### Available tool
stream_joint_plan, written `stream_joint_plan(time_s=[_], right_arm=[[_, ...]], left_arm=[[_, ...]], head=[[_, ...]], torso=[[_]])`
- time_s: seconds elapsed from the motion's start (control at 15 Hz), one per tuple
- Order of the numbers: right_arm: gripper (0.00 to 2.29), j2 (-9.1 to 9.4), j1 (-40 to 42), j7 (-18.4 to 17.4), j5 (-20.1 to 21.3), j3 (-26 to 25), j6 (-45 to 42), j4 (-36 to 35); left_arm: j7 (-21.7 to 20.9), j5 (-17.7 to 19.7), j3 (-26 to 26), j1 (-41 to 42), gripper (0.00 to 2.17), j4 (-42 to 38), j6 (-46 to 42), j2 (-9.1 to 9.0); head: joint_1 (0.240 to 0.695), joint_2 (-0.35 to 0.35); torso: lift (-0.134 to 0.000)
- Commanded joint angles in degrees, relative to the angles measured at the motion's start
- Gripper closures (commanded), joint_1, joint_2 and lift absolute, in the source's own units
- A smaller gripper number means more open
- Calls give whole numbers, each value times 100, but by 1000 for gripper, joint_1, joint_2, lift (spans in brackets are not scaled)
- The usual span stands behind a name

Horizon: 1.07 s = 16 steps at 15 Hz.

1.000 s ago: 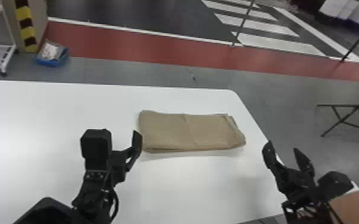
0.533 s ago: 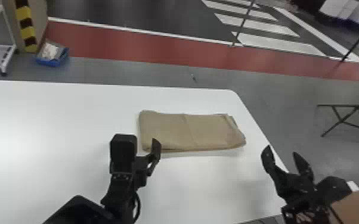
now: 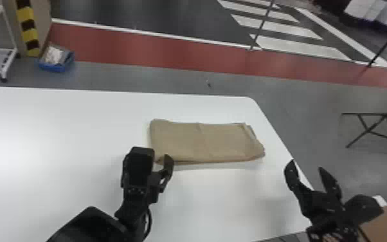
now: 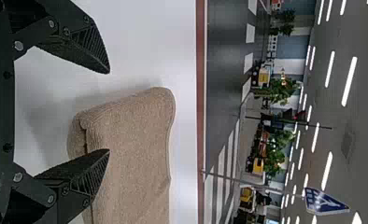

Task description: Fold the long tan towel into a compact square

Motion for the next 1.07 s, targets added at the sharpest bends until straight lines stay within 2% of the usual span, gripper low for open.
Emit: stream_joint_plan(time_s=[0.0, 0.13, 1.0], right_arm=[[90, -9, 3, 0, 0, -9, -1, 0], [90, -18, -23, 0, 26, 0, -1, 0], [90, -9, -137, 18, -9, 17, -1, 167]], left_arm=[[13, -2, 23, -36, 461, 57, -2, -14], [13, -2, 5, -36, 522, 57, -2, -14], [-84, -46, -153, -53, 535, 49, 104, -14]], head=[[695, -350], [695, -350], [695, -350]], torso=[[-124], [-124], [-124]])
